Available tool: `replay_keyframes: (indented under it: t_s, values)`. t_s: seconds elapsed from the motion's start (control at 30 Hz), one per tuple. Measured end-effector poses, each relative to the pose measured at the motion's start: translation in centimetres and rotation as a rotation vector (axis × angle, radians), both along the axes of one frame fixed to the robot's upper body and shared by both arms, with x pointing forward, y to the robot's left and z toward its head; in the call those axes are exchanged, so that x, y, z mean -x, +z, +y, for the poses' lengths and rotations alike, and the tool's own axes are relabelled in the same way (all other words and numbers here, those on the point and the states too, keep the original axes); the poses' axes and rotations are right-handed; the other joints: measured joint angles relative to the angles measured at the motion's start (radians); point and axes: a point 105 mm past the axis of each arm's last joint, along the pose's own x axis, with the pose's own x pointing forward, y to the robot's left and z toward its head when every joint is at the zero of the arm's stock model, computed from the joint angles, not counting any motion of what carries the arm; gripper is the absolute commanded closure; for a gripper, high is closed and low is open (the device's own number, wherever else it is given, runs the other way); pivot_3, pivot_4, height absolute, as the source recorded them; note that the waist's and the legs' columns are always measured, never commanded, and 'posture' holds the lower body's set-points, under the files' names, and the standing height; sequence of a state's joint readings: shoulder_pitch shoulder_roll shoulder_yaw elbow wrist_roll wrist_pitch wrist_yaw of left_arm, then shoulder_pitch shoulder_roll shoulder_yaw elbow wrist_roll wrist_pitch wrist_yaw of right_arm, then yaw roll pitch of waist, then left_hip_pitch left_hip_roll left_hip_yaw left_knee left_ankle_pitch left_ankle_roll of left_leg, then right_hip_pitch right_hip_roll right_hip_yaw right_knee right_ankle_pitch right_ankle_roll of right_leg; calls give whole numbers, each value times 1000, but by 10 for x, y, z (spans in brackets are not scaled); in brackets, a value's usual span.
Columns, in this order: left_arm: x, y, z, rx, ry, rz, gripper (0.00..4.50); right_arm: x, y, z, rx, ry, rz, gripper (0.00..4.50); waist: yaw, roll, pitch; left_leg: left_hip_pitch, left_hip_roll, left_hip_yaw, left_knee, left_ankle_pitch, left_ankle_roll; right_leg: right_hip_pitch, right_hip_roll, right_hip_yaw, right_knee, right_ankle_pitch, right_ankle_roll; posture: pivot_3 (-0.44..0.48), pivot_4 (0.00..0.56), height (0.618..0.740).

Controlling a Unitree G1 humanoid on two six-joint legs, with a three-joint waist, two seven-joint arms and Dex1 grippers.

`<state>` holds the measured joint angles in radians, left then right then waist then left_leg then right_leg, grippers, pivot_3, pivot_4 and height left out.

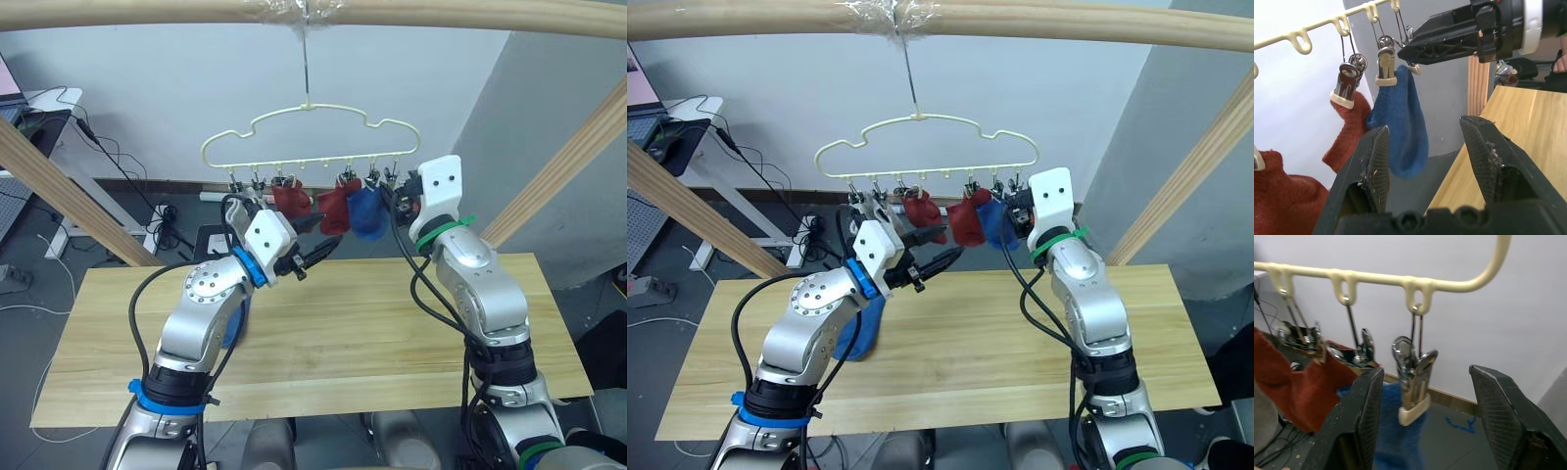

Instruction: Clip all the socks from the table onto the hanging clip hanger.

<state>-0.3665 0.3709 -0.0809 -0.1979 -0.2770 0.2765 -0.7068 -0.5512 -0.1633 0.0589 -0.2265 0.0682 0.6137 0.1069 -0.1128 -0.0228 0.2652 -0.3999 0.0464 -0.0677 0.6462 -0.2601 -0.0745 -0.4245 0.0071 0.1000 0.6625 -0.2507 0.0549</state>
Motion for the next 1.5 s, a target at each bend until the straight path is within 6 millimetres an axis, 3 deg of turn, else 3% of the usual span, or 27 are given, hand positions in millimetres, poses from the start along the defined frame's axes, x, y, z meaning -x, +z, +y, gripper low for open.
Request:
replay_keyframes:
  t_s: [0.47, 1.03, 1.5]
  values:
    - [1, -1, -4, -17, -10, -18, 1922, -6, 6, -10, -52, -82, -28, 1613, 0, 0, 0, 0, 0, 0, 0, 0, 0, 0, 0, 0, 0, 0, 0, -109, 229, 740]
    - [1, -4, -6, -29, -16, -17, 1922, -8, -6, -12, -186, -90, 83, 1613, -1, 0, 0, 0, 0, 0, 0, 0, 0, 0, 0, 0, 0, 0, 0, -120, 229, 740]
    - [2, -3, -7, -33, -18, -30, 1922, -7, 8, 8, -200, -13, 57, 1613, -2, 0, 0, 0, 0, 0, 0, 0, 0, 0, 0, 0, 1, 0, 0, -120, 229, 740]
